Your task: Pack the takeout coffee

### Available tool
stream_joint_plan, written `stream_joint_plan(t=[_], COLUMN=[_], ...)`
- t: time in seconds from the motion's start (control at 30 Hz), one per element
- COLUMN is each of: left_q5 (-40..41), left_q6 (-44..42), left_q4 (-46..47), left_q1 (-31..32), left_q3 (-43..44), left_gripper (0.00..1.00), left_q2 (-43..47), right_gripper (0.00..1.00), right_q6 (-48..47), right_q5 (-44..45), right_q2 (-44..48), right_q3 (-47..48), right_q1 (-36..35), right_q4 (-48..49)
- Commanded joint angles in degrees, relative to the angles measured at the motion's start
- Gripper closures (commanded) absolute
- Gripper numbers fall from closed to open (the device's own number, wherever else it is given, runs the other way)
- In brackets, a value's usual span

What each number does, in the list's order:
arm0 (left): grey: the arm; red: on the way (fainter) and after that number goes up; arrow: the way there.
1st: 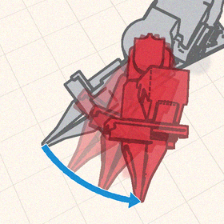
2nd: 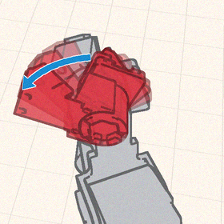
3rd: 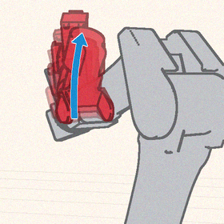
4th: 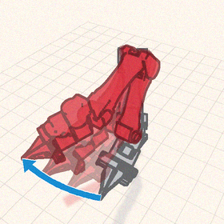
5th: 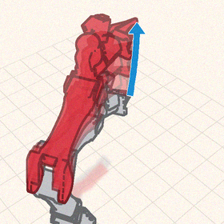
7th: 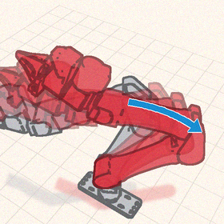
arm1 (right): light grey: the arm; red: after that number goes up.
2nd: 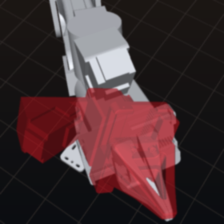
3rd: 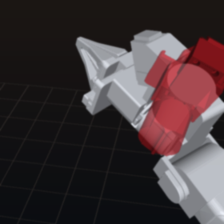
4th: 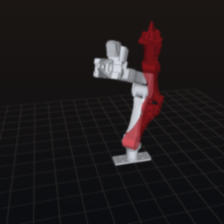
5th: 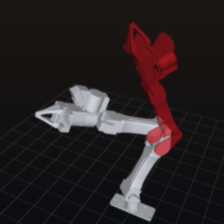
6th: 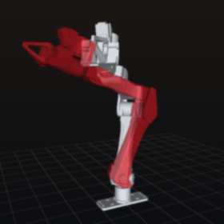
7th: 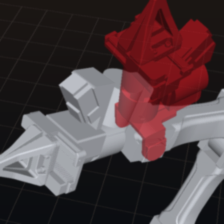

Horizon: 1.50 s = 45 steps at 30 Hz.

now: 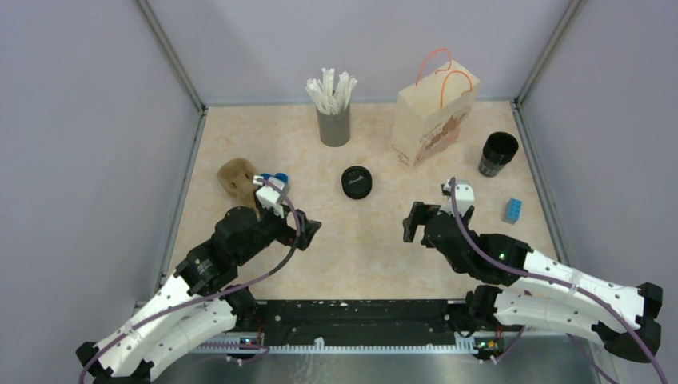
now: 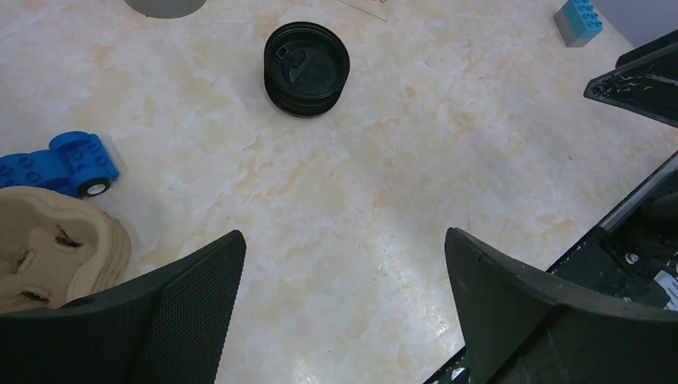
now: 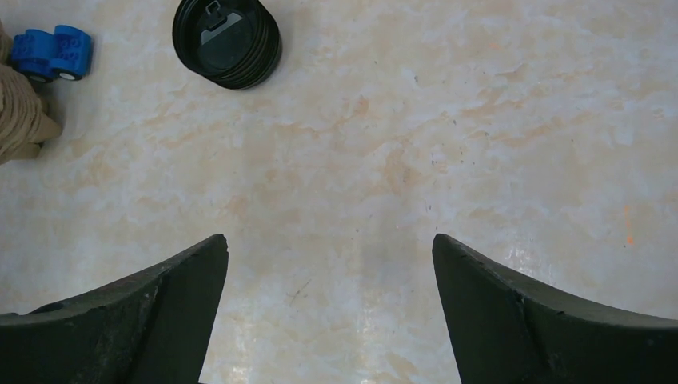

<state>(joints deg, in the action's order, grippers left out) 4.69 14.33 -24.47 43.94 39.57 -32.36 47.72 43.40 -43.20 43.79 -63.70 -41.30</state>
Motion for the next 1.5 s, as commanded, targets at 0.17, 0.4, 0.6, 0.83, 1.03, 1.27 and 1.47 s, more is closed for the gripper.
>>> stream_joint_plan(t=[0.17, 0.4, 0.6, 0.83, 1.03, 1.27, 1.47], left_q5=[-1.5, -2.6, -3.0, -2.9, -3.3, -3.8, -3.8], left_q6=[-1.0, -0.7, -0.4, -0.4, -0.3, -0.4, -0.4], left_q4=[1.6, 1.4, 1.2, 1.2, 1.3, 1.3, 1.3], left_q1=[0.1, 0.2, 0.2, 0.2, 0.2, 0.2, 0.2], left_q3=[0.1, 0.0, -0.1, -0.1, -0.2, -0.2, -0.2], left_gripper=[0.01, 0.01, 0.01, 0.01, 0.01, 0.01, 0.01], left_q2=[0.4, 0.1, 0.6, 1.0, 1.3, 1.3, 1.2], right_gripper=[0.07, 0.15, 0.44, 0.54, 0.66, 0.71, 0.78], right_q6=[-3.7, -6.0, -11.3, -18.6, -19.5, -22.0, -35.0], right_q5=[7.6, 10.1, 4.0, -11.6, -22.7, -26.6, -34.8], right_q2=[-2.7, -10.9, -12.6, -21.0, -35.5, -46.0, -53.1], right_q3=[-1.8, 5.2, 9.4, 16.9, 30.4, 40.9, 46.8], right_q1=[-0.5, 15.9, 39.2, 60.4, 70.3, 72.8, 72.8], right_q4=[8.4, 5.5, 10.0, 17.2, 12.7, 7.7, 3.8])
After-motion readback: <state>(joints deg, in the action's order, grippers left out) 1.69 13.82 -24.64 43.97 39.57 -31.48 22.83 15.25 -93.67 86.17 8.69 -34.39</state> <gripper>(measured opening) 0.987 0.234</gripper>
